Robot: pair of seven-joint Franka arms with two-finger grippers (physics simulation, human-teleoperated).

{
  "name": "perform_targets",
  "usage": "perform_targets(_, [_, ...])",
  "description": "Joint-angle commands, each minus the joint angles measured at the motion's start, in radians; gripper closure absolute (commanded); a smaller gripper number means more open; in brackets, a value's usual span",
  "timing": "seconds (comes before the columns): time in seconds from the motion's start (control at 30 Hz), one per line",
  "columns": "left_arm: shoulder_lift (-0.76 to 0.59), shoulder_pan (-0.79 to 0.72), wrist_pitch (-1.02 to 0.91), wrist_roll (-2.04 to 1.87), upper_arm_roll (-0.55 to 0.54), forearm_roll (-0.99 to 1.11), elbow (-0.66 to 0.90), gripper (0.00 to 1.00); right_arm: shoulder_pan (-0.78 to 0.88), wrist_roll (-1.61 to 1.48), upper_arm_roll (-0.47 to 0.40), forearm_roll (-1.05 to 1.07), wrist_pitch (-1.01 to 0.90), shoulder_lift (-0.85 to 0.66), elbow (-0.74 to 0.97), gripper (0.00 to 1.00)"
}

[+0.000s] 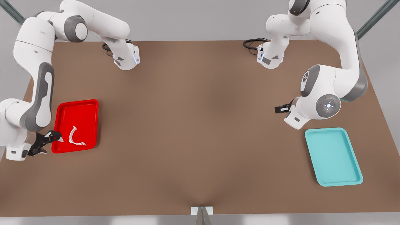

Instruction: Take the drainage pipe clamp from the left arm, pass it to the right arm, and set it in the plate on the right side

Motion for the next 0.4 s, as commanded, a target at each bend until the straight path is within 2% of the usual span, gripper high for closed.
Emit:
perform_targets(0.0, [-0.001,0.0,0.002,0.109,0.0,0.0,0.0,0.0,0.148,0.541,-0.003,-0.129,-0.389,-0.003,0.089,0.0])
perform_targets(0.03, [-0.001,0.0,0.002,0.109,0.0,0.0,0.0,0.0,0.202,0.691,-0.003,-0.189,-0.42,-0.003,0.132,0.0])
perform_targets(0.07, [-0.001,0.0,0.002,0.109,0.0,0.0,0.0,0.0,0.226,0.71,0.006,-0.179,-0.446,-0.018,0.167,0.0])
perform_targets(0.17, [-0.001,-0.002,0.0,0.109,-0.002,-0.001,0.0,0.0,0.26,0.716,-0.003,-0.174,-0.619,-0.202,0.216,0.0])
perform_targets(0.23, [-0.001,-0.005,0.0,0.109,0.0,-0.001,0.0,0.0,0.257,0.721,-0.038,-0.133,-0.625,-0.348,0.062,0.0])
perform_targets(0.27, [-0.001,-0.006,-0.002,0.109,-0.002,-0.001,0.0,0.0,0.257,0.721,-0.069,-0.091,-0.624,-0.351,0.045,0.0])
perform_targets(0.37, [-0.001,-0.006,-0.002,0.109,0.0,-0.001,0.0,0.0,0.257,0.725,-0.069,-0.091,-0.616,-0.369,0.023,0.0])
